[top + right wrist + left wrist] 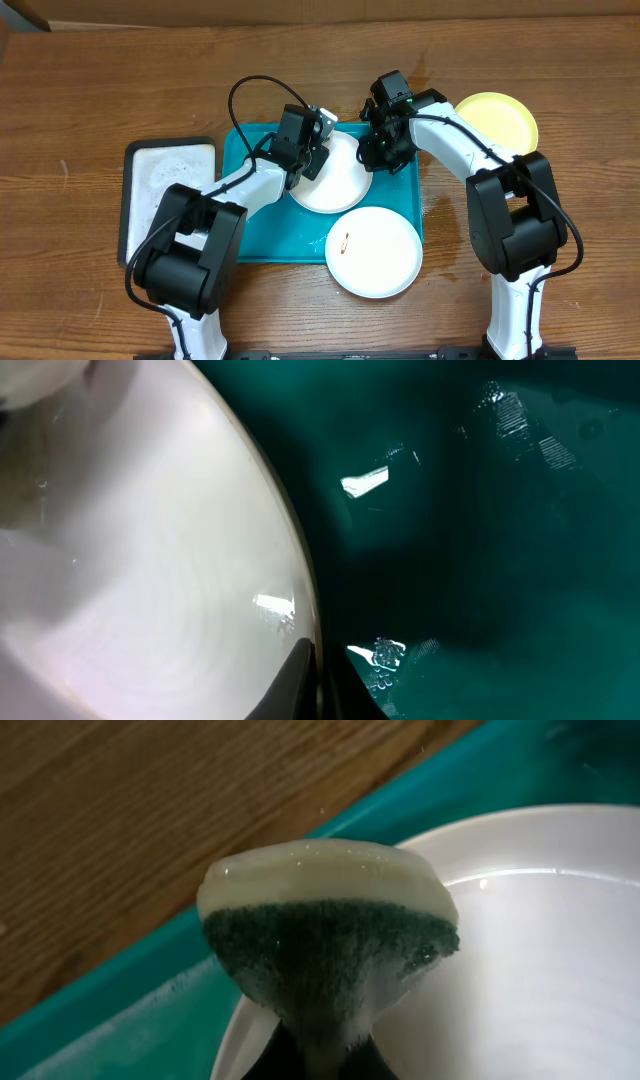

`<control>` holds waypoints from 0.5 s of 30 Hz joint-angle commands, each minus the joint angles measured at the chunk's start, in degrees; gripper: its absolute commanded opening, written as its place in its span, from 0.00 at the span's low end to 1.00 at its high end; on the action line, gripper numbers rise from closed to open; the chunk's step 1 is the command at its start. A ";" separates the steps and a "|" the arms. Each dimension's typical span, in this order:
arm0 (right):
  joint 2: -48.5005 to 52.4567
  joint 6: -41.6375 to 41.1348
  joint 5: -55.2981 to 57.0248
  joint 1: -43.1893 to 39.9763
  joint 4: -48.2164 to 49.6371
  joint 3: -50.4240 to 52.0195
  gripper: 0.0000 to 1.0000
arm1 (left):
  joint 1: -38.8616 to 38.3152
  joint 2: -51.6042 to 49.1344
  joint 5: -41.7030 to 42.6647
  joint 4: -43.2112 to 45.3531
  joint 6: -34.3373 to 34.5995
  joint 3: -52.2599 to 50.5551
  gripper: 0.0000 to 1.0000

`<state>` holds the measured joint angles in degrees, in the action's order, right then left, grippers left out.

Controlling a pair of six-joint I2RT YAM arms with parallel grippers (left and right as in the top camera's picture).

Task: Clean dirty plates on tray and stack at the side
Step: 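Rub the sponge over the held white plate with the left gripper, then withdraw the sponge back over the dark tray with the left gripper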

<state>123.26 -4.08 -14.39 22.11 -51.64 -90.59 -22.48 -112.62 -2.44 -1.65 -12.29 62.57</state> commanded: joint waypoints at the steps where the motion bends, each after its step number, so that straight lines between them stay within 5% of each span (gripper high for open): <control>1: -0.79 0.90 -1.16 0.07 0.17 0.22 0.04 | 0.37 -1.36 -1.40 2.51 -0.33 0.22 0.04; 15: -0.79 0.90 -1.16 0.04 0.11 0.22 0.04 | 0.35 16.33 -4.39 0.11 6.64 7.93 0.05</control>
<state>123.26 -3.81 -15.00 22.13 -51.59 -90.59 -22.41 -103.92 -5.76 -0.62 -9.45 68.23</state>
